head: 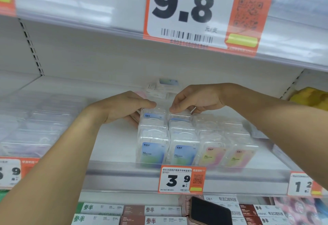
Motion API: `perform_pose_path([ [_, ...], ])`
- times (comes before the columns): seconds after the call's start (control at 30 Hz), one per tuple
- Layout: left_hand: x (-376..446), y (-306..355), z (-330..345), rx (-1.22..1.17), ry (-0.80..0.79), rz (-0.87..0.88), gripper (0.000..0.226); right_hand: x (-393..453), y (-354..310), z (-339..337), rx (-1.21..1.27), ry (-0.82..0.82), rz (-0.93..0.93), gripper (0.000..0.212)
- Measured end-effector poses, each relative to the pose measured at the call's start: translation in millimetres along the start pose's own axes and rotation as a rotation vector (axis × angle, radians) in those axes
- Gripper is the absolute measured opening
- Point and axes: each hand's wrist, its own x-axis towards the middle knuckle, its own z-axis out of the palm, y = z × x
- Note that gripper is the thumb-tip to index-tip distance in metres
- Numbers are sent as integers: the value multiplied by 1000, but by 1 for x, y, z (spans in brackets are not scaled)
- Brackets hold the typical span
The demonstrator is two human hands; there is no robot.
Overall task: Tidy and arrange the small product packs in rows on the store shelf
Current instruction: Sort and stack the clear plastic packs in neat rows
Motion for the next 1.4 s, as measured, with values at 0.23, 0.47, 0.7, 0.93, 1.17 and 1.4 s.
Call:
perform_pose_path([
  [0.23,-9,5,-1,20,-48,-1,23,-4,2,3,-34,-71,-20,18],
  [0.47,-11,5,-2,31,-56,2,25,-2,4,3,-7,-121,-13,13],
  [0.7,-13,7,-2,28,-85,-8,35,-1,0,5,40,-127,11,20],
  [0.93,9,-7,-8,198,400,52,42,36,-5,-14,-242,570,-159,26],
  [1.17,30,-30,-13,483,589,-24,65,94,-8,-31,-563,499,-1,27],
  [1.4,38,-53,-18,457,602,-71,69,102,-2,-32,-301,617,22,70],
])
